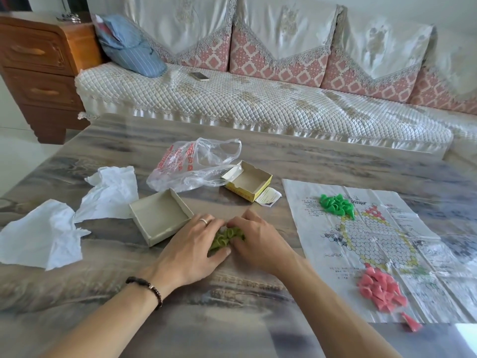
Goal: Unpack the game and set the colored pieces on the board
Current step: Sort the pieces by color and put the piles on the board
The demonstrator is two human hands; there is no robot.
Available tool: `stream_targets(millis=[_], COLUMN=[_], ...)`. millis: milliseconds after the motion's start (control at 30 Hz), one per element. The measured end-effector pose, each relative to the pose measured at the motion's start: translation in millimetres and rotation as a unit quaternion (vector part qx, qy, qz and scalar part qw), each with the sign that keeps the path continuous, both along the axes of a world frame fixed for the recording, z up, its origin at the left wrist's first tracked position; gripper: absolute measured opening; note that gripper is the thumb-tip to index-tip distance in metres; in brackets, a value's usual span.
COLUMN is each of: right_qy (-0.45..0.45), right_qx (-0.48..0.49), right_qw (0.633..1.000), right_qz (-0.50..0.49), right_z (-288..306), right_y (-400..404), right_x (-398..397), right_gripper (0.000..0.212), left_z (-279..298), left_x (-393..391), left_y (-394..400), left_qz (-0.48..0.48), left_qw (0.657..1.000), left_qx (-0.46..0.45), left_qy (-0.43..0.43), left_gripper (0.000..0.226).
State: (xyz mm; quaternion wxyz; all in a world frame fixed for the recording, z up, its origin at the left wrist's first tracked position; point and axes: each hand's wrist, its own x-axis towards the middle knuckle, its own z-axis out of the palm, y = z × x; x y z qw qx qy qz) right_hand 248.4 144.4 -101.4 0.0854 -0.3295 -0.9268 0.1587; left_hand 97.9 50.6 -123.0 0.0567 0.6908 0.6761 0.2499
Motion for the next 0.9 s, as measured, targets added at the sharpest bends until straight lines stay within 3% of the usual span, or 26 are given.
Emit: stream_targets(millis=[133,267,500,633,900], right_qy=[-0.013,0.006,0.003,0.0,-0.004], right_qx=[0.125,0.182,0.186,0.206,0.179], right_qw=[0.992,0.982,0.981,0.977,0.979], right_qz=[-0.004,-0.043,-0.05,-0.048,-0.094], right_z=[-13,-18,-16,-17,-15], right_y=[-5,-9,-8,-5,-6], right_x=[0,4,3,2,-3], right_gripper=[0.025,0.029,0.024,0.027,0.032], left_z=[-3,-3,-5,-8,-7], left_x=[-2,2,1,-1,5], left_y=[4,6,17,17,18], left_qz=[0.002,0.02,0.023,0.019,0.072], left_qw=[0.999,0.998,0.992,0.991,0.98], left_qx=[0.03,0.043,0.047,0.076,0.089], left_qy=[0.022,0.047,0.117,0.107,0.162], left_gripper=[0.028,0.022,0.022,0.017,0.018])
